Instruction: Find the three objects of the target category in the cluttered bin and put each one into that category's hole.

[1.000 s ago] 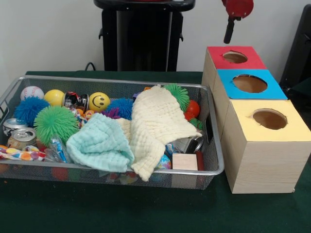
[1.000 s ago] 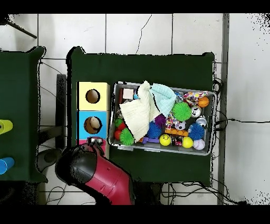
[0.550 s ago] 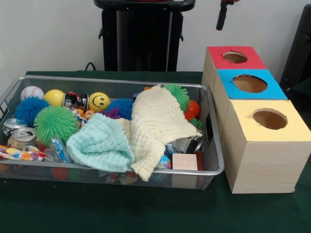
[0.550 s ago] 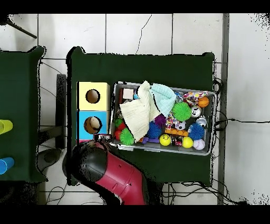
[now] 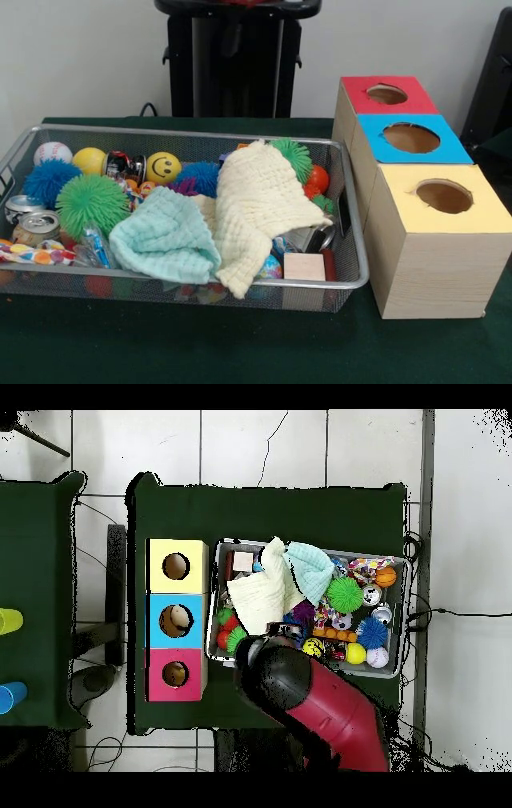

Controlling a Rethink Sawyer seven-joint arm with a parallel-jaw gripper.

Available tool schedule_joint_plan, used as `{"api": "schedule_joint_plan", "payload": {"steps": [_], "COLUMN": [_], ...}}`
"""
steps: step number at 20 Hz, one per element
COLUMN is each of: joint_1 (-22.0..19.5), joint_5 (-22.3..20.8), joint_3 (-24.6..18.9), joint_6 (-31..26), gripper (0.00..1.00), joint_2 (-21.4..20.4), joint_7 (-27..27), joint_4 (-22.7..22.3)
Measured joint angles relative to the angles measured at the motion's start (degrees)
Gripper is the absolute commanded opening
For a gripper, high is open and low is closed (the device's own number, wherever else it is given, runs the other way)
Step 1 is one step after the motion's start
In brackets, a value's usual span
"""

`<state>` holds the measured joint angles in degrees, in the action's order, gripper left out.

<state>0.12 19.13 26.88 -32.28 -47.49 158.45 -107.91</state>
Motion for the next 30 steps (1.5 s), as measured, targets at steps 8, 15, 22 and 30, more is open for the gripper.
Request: {"api": "schedule_joint_plan", "payload": {"steps": [8, 15, 22, 30], "joint_1": [-10.5, -15.7, -22.5, -27.1], "joint_5": [-10.0, -15.9, -21.6, -28.3], "joint_3": [-6.6, -12.8, -20.2, -25.4], "joint_6": [9.9, 10.2, 10.2, 10.2], "gripper": [0.0, 0.0, 0.0, 0.0], "joint_2": [1.6, 3.6, 5.5, 10.0], "joint_7": [0.0, 0.0, -0.4, -0.4], "joint_4": [0.4, 1.5, 4.0, 9.2]}}
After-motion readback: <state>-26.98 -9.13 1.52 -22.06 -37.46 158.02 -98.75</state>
